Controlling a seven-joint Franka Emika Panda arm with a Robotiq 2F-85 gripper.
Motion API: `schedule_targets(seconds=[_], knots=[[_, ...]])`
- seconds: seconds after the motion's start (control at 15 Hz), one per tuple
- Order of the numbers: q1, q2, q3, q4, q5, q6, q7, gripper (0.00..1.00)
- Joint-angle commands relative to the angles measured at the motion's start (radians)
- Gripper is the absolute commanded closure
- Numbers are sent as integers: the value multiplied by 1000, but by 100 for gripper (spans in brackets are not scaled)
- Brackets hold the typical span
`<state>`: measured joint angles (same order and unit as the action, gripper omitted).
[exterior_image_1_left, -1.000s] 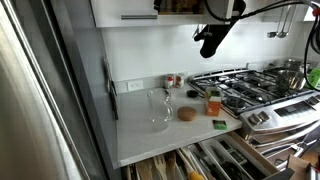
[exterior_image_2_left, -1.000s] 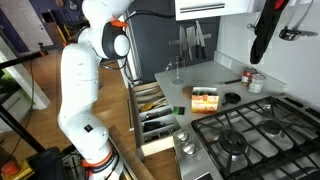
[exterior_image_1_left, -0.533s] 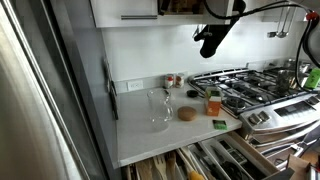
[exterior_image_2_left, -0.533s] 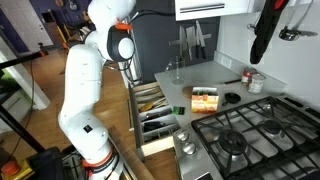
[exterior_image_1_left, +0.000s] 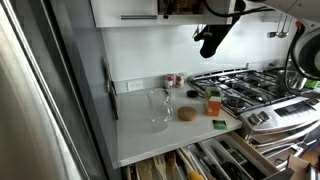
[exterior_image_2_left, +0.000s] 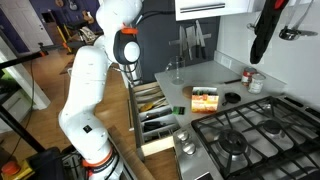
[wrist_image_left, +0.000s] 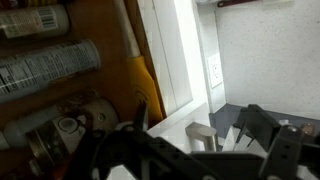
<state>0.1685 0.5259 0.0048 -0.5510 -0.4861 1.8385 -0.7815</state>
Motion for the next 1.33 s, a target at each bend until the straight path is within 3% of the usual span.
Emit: schedule_targets(seconds=[0.0, 0.27, 0.33, 0.4, 1.0, 1.27], knots=[[0, 5, -2, 6, 0, 0, -3, 0], [0, 9, -2, 17, 0, 0, -6, 0], [-16, 13, 4, 21, 13, 4, -31, 0], [-11, 56, -24, 102, 51, -33, -70, 0], [-97, 85, -27, 154, 159, -123, -336, 0], [-112, 66, -26, 108, 194, -107, -388, 0]])
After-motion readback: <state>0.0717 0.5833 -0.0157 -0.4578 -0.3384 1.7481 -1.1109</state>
